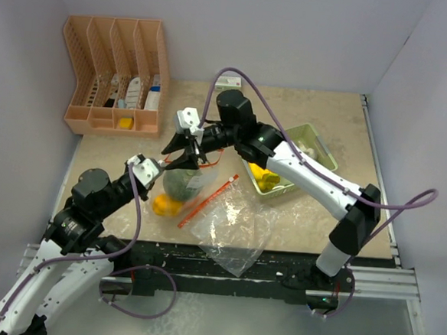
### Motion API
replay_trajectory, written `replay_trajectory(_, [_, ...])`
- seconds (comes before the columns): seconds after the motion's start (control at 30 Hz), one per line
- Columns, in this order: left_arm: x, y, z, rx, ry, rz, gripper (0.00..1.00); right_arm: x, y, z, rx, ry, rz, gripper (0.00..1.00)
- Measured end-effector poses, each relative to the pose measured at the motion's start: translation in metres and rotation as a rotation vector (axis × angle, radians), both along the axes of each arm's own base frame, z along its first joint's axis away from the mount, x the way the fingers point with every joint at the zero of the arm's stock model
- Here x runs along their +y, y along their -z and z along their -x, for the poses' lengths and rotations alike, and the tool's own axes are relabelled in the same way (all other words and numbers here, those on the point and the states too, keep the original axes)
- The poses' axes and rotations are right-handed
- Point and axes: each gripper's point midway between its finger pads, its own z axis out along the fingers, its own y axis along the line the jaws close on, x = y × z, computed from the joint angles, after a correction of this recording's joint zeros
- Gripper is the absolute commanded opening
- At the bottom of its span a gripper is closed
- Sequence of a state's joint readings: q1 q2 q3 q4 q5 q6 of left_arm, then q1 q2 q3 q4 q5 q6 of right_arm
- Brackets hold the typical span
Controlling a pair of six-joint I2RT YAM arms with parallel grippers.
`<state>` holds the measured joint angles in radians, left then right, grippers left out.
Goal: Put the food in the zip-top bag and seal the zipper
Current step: Zip the zipper food storage bag at the center of the board.
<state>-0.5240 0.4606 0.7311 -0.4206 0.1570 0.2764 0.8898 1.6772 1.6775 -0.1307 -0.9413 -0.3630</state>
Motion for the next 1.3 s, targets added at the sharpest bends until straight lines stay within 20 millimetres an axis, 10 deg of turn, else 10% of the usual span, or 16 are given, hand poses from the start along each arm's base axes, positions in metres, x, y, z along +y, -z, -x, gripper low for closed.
replay_trajectory(0.23, [-0.003,0.001,0.003,0.005,0.027,-0.003,0.00,0.012,0.030,-0.006,0.059,-0.019,0.052,0.44])
replay_trajectory(0.8, [-0.003,0.002,0.004,0.008,0.028,-0.005,0.00,0.022,0.026,-0.007,0.072,-0.067,0.040,0.39])
replay_trajectory(1.13, [0.000,0.001,0.007,0.005,0.020,-0.005,0.00,0.020,0.035,-0.004,0.109,-0.078,0.080,0.02])
replay_trajectory(1.3, [0.002,0.002,0.008,0.006,0.014,-0.006,0.00,0.022,0.035,-0.004,0.119,-0.086,0.081,0.00])
